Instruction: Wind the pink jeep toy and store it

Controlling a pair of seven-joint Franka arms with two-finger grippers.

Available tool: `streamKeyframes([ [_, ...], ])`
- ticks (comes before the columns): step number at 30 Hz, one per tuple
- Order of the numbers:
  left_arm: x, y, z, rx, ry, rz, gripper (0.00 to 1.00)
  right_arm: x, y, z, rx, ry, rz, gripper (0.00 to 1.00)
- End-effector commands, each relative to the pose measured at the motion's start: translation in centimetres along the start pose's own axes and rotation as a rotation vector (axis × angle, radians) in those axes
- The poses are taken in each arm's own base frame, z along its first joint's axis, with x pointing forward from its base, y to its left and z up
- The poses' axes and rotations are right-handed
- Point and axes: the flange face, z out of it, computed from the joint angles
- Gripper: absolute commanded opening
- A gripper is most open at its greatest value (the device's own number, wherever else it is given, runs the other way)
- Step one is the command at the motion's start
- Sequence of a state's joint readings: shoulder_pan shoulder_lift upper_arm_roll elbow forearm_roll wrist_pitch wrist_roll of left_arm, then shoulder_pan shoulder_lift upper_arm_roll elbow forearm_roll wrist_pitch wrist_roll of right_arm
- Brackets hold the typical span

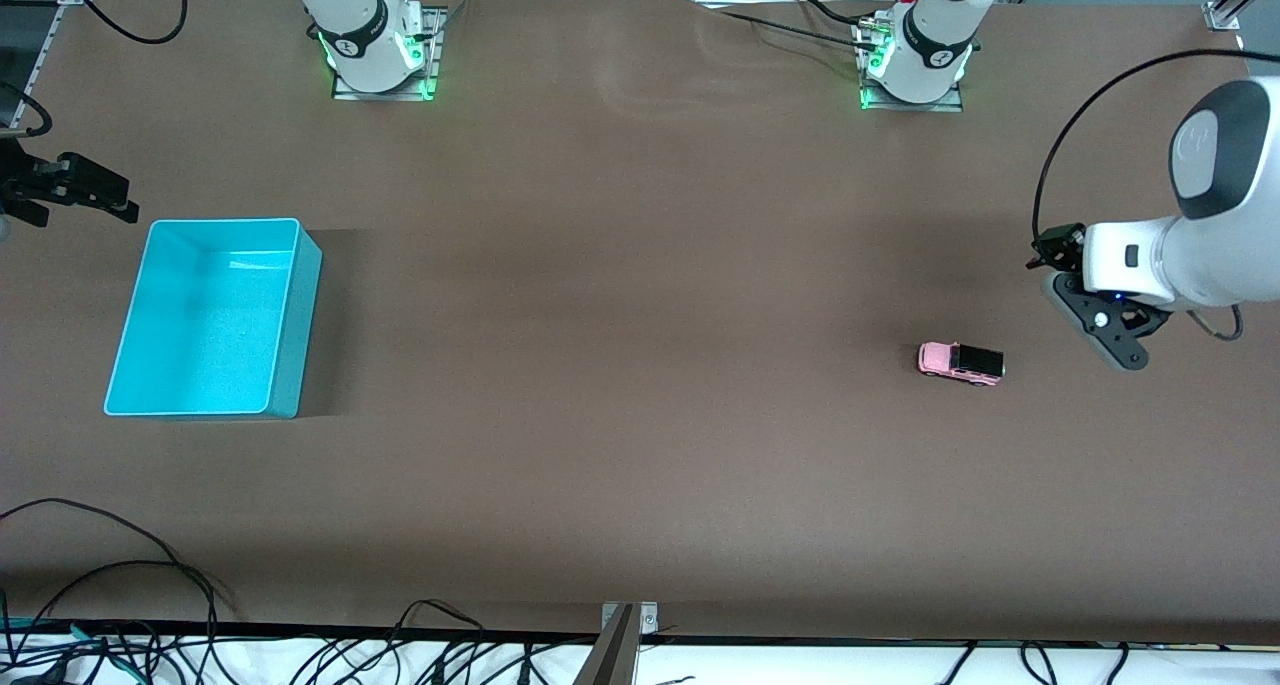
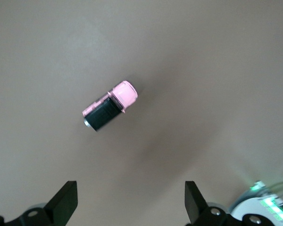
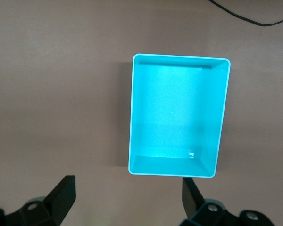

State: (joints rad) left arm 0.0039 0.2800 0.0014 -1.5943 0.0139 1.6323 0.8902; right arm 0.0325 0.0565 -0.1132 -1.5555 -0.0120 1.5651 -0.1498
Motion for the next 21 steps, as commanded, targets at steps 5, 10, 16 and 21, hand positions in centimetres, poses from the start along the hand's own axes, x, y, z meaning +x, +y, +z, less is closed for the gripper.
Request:
streamKeyframes([
  [5,1.1,-3.5,4.3,0.018,0.024,0.315,1.0,0.4,-1.3,-0.8,-0.009,0.013,-0.012,1.0],
  [10,1.9,-4.2,7.0,0.024,0.025,0.47,1.0,0.3,-1.1,-0.8,-0.009,0.012,-0.007,1.0],
  [16,1.9,-4.0,11.0,0.012,0.019,0.582,1.0,0.3,-1.2,-0.8,-0.008,0.011,-0.009,1.0],
  [21,2.0,-3.7,14.2,0.047,0.03,0.689,1.0,0.3,-1.2,-0.8,-0.008,0.011,-0.009,1.0],
])
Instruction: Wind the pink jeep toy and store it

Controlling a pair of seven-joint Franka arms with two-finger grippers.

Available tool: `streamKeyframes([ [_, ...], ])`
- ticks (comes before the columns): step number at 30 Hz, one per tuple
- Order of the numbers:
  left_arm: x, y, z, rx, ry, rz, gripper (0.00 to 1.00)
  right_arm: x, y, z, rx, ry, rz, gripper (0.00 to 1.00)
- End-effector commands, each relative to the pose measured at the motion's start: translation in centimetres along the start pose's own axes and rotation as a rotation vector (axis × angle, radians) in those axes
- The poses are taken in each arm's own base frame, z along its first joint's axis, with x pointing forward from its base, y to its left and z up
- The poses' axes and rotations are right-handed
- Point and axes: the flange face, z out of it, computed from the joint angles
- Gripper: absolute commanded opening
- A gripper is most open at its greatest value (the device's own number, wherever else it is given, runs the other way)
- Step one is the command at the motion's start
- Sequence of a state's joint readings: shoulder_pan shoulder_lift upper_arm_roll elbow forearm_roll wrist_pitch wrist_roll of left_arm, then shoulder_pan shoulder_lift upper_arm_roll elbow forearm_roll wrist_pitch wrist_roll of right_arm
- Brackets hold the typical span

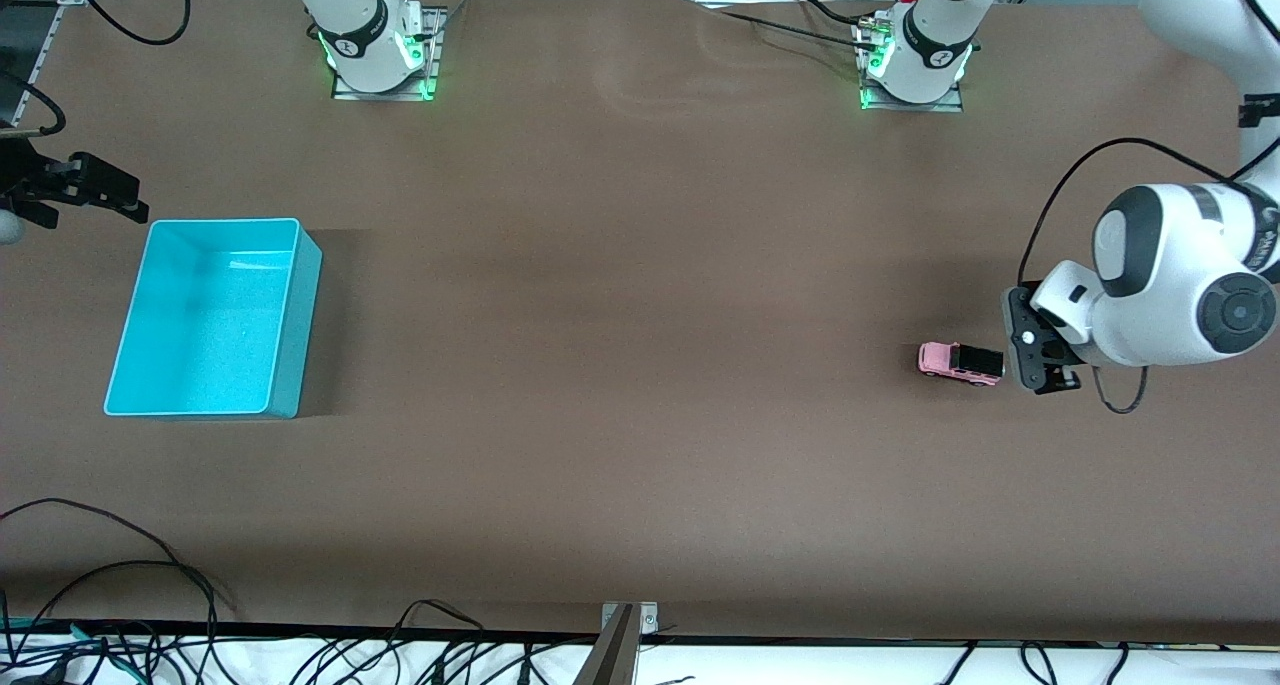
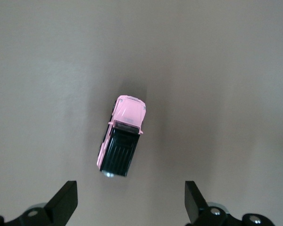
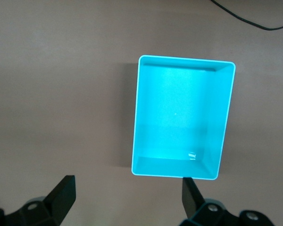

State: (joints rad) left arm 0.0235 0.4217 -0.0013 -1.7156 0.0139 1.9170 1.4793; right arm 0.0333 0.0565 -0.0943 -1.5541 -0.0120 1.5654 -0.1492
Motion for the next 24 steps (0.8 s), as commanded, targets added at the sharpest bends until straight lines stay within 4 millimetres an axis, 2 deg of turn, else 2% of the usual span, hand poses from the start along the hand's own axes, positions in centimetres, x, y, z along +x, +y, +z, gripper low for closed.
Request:
streamKeyframes([
  [1,0.1,0.6,2.9,0.044,0.008,0.13,1.0,0.2,-0.1,-0.8,-0.009,0.01,0.01,1.0],
  [8,0.4,0.4,5.7,0.143,0.001,0.249,1.0,0.2,-0.1,-0.7,-0.008,0.009,0.01,1.0],
  [9,0.3,0.5,7.5,0.149,0.001,0.259,1.0,0.2,-0.1,-0.8,-0.009,0.01,0.01,1.0],
  [14,0.2,0.5,8.6,0.172,-0.001,0.274,1.0,0.2,-0.1,-0.8,-0.009,0.01,0.01,1.0],
  [20,0.2,0.4,11.4,0.169,0.0,0.274,1.0,0.2,-0.1,-0.8,-0.009,0.01,0.01,1.0],
  [24,0.2,0.0,12.1,0.192,-0.003,0.291,1.0,0.2,-0.1,-0.7,-0.008,0.009,0.01,1.0],
])
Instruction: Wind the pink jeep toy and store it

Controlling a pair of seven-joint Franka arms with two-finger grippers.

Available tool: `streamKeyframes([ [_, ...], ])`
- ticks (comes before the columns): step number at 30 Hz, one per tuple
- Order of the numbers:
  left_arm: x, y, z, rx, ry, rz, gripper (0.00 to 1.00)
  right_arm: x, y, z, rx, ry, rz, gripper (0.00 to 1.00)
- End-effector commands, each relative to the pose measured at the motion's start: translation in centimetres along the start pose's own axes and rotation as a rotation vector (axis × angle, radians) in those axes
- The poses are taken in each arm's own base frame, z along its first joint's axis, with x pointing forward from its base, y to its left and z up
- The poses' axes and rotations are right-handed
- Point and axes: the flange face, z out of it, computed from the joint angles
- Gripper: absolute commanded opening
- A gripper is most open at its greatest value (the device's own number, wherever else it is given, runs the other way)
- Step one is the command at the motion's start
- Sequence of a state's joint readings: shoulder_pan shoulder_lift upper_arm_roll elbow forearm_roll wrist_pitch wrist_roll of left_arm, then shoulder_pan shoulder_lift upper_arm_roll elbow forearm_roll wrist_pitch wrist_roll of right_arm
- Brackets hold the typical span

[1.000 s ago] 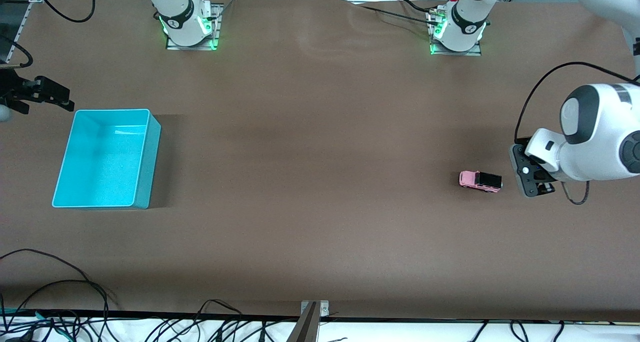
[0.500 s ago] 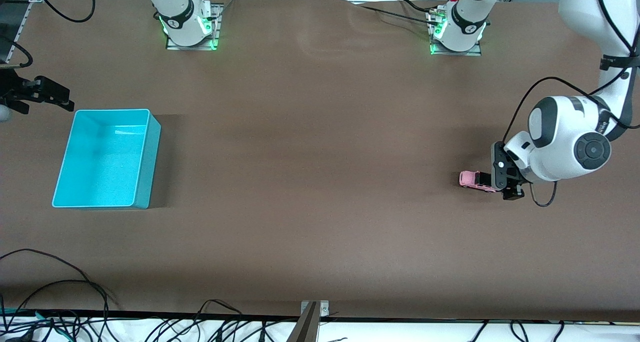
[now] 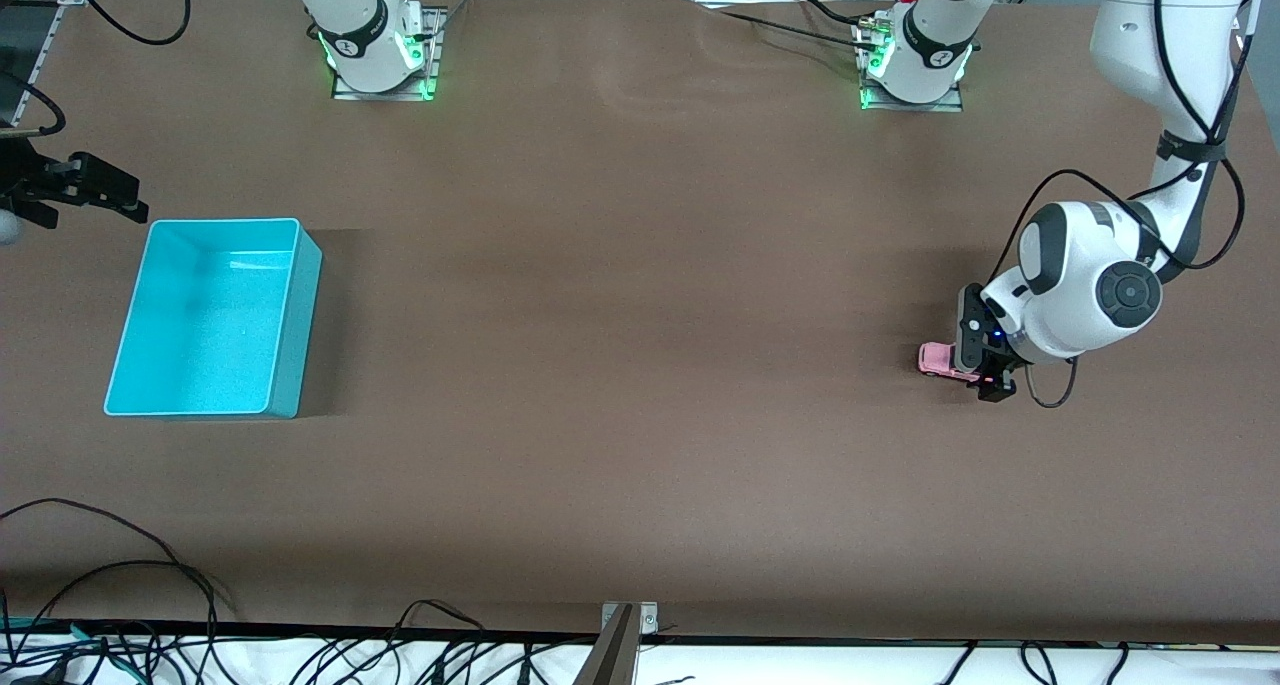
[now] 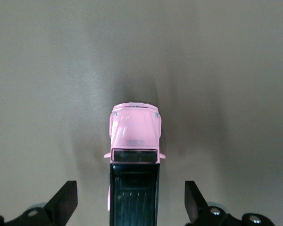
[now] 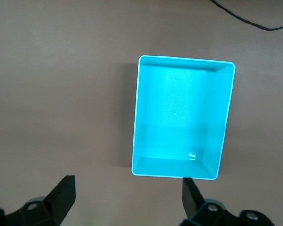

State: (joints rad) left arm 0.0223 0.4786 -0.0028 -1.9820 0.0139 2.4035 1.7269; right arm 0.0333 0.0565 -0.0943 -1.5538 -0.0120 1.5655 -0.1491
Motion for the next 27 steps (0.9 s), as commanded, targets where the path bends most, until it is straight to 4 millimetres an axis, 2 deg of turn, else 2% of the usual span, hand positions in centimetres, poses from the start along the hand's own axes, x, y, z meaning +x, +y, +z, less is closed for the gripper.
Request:
streamKeyframes([
  [1,-0.3,-0.3,0.9,0.031,-0.001,0.039,1.0,0.2,-0.1,-0.7,-0.008,0.009,0.01,1.0],
  [7,-0.3,-0.4,1.9,0.033,-0.001,0.038,1.0,0.2,-0.1,-0.7,-0.008,0.009,0.01,1.0],
  [9,-0.3,-0.3,2.1,0.03,-0.001,0.039,0.97,0.2,-0.1,-0.7,-0.009,0.01,0.01,1.0],
  [11,-0.3,-0.3,2.1,0.03,-0.001,0.041,0.85,0.2,-0.1,-0.7,-0.009,0.01,0.01,1.0],
  [15,-0.4,-0.2,2.2,0.018,0.002,0.038,0.35,0.2,-0.1,-0.7,-0.009,0.01,0.009,1.0],
  [16,-0.4,-0.1,2.2,0.015,0.003,0.034,0.23,0.2,-0.1,-0.7,-0.009,0.01,0.01,1.0],
  [17,-0.4,-0.1,2.2,0.012,0.004,0.029,0.17,0.2,-0.1,-0.7,-0.009,0.01,0.01,1.0],
  [22,-0.5,0.1,2.5,-0.009,0.007,0.012,0.0,0.2,-0.2,-0.7,-0.009,0.01,0.007,1.0],
  [27,-0.8,0.4,2.9,-0.029,0.009,-0.024,0.0,0.2,-0.2,-0.7,-0.009,0.01,0.009,1.0],
])
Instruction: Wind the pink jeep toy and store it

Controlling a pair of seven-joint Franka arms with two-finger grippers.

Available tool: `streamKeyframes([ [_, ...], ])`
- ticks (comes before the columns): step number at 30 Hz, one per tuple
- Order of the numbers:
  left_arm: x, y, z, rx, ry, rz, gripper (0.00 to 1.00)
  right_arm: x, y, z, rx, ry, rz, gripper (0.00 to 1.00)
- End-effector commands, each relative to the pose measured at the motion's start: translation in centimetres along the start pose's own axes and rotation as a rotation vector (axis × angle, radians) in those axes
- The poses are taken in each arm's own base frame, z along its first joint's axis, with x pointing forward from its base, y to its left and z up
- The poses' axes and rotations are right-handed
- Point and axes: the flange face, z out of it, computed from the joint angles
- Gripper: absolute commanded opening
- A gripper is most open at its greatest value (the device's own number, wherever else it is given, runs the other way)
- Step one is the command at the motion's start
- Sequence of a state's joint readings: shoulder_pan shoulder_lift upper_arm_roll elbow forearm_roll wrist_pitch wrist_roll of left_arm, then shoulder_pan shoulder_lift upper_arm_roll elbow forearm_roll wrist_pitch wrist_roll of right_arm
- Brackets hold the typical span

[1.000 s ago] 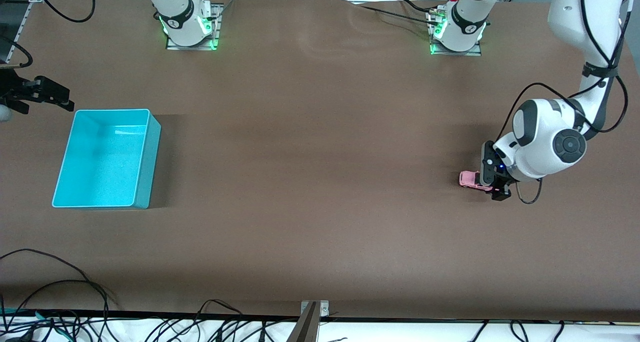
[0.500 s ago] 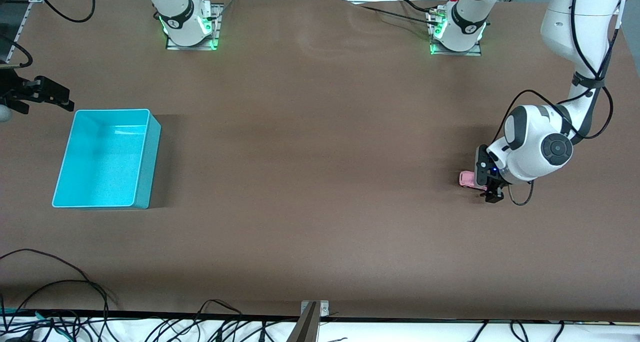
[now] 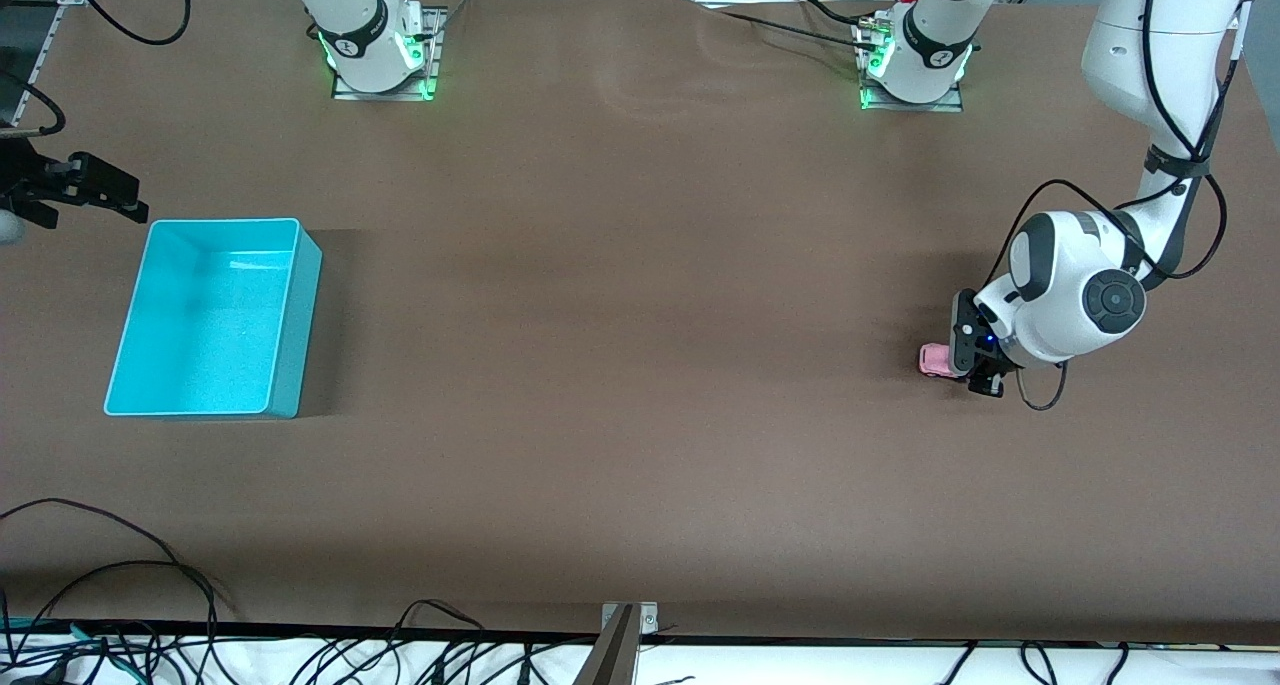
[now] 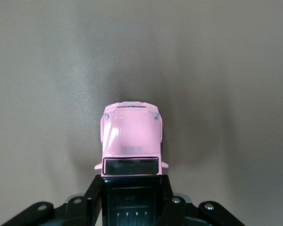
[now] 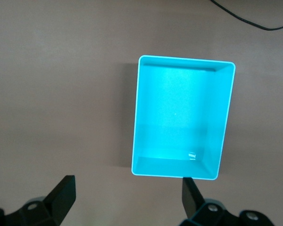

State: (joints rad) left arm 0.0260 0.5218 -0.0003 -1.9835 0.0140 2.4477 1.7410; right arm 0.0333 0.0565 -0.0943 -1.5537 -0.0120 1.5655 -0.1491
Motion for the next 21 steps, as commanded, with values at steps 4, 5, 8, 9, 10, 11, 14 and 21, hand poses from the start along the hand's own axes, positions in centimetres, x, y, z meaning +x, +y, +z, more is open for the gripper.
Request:
streamKeyframes([
  [4,-1.1,0.5,0.7,-0.031,0.01,-0.089,0.0,0.2,-0.1,-0.7,-0.009,0.01,0.007,1.0],
  [5,-1.2,0.6,0.8,-0.034,0.009,-0.101,0.0,0.2,-0.1,-0.7,-0.009,0.01,0.007,1.0],
  [8,-1.3,0.7,0.8,-0.035,0.009,-0.118,0.0,0.2,-0.1,-0.7,-0.009,0.01,0.009,1.0],
  [9,-1.3,0.6,0.7,-0.035,0.009,-0.118,0.0,0.2,-0.1,-0.7,-0.009,0.012,0.007,1.0],
  [10,-1.3,0.7,0.8,-0.04,0.01,-0.118,0.0,0.2,-0.1,-0.7,-0.009,0.011,0.009,1.0],
  [11,-1.3,0.7,0.8,-0.041,0.01,-0.12,0.0,0.2,-0.1,-0.7,-0.009,0.01,0.007,1.0],
  [14,-1.3,0.7,0.8,-0.041,0.01,-0.12,0.0,0.2,-0.1,-0.7,-0.009,0.01,0.007,1.0],
  [21,-2.6,1.2,1.8,-0.058,0.012,-0.136,0.0,0.2,-0.1,-0.7,-0.009,0.01,0.007,1.0],
])
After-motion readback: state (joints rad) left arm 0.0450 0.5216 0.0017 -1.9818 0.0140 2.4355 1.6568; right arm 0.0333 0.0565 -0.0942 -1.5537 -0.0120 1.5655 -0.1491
